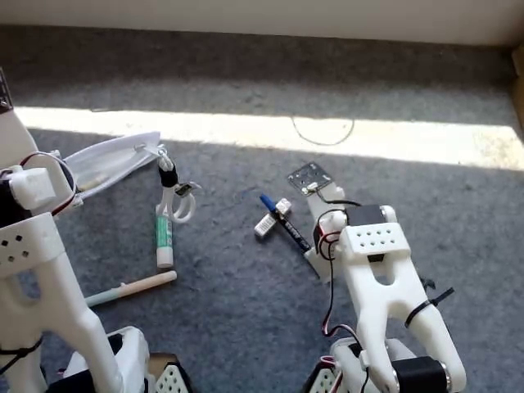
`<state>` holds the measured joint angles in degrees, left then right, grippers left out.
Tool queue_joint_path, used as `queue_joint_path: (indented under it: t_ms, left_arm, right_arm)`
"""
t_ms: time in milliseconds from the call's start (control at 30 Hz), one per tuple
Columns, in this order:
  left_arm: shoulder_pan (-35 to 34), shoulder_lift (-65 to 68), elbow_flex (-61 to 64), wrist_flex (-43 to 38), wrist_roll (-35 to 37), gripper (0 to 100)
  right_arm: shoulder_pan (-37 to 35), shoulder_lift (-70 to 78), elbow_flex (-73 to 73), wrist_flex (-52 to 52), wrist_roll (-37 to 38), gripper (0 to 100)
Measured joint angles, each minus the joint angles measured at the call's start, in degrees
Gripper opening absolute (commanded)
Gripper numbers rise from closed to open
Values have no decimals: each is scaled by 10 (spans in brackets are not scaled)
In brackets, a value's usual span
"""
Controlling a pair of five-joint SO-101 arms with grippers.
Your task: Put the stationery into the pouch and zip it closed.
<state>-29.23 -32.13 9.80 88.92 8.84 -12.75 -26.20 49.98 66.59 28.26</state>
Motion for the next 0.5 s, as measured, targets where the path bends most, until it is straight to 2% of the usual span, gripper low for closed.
queue_joint_path:
  t_ms: [200,500]
  left_arm:
    - [0,0,0,0,0,8]
    - [0,0,0,0,0,8]
  right_arm:
    - [-51,0,-34,0,0,231]
    - [-127,1,-121,-4,-38,231]
